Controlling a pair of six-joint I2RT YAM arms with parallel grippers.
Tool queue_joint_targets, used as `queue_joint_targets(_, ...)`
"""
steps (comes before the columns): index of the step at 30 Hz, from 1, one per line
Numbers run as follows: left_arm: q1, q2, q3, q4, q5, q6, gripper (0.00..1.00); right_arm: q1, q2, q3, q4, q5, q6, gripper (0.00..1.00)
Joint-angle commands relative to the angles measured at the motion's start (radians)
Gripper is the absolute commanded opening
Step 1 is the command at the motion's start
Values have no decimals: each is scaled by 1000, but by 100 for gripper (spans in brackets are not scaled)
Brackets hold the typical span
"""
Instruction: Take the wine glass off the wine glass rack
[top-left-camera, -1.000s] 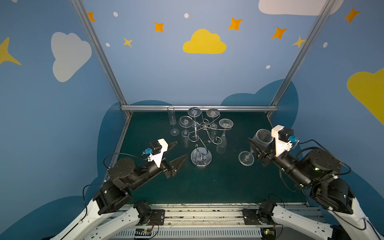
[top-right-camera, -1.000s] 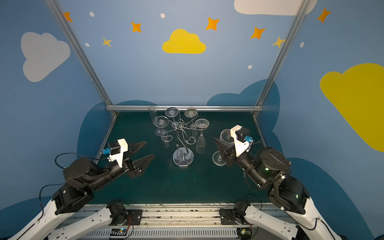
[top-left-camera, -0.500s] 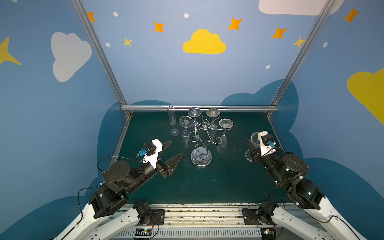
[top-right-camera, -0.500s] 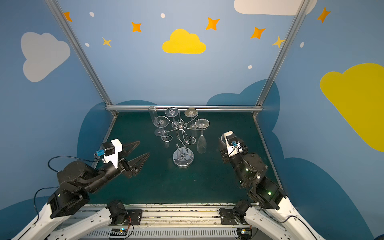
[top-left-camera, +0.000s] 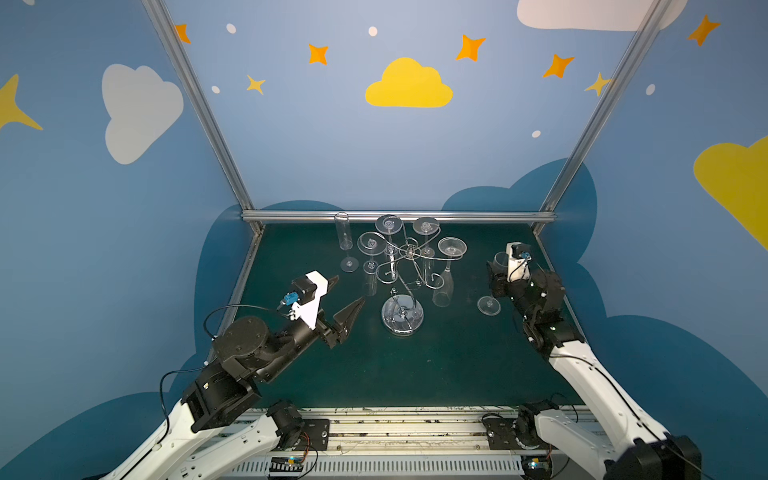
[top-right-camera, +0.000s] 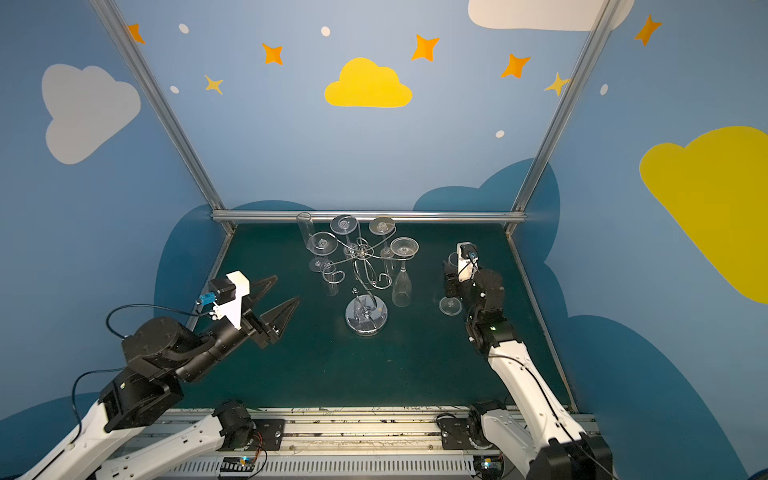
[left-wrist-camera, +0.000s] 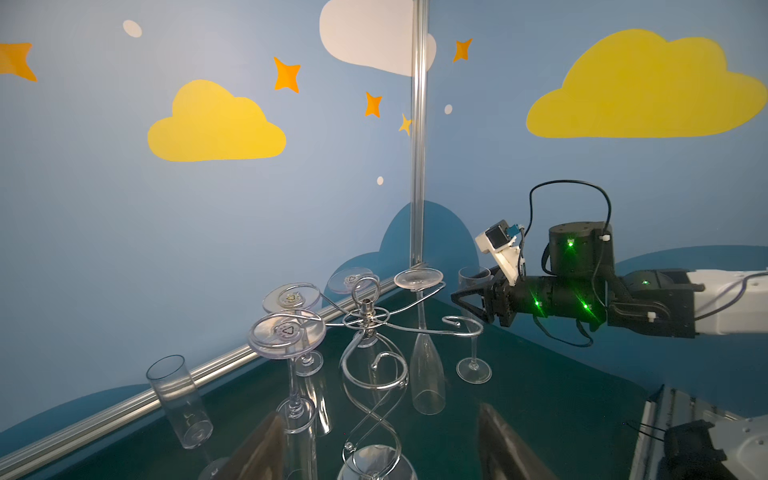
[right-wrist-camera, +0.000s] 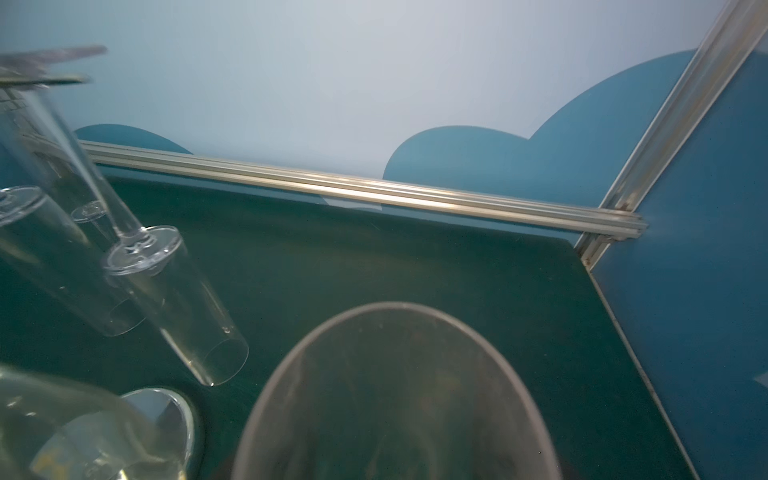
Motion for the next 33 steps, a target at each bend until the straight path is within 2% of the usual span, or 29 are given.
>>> queue_joint_targets(1, -2, 11, 35, 18, -83, 51, 73, -34, 89, 57, 177, -125, 31, 25)
queue_joint_targets(7, 4, 35, 29, 78, -172, 112, 74, -54, 301, 215, 131, -164, 21, 24)
queue_joint_targets(15, 31, 64, 19, 119, -241, 131, 76, -62, 539, 298, 327, -187, -9, 23)
queue_joint_targets(18, 52, 73, 20, 117, -235, 124, 76, -62, 624, 316, 431, -214, -8, 23)
queue_joint_targets(23, 95, 87, 23, 105, -207, 99, 77, -62, 762, 292, 768, -244, -1, 23)
queue_joint_targets(33, 161, 105, 23, 87, -141, 52, 77, -49, 847, 339, 755, -265, -21, 24)
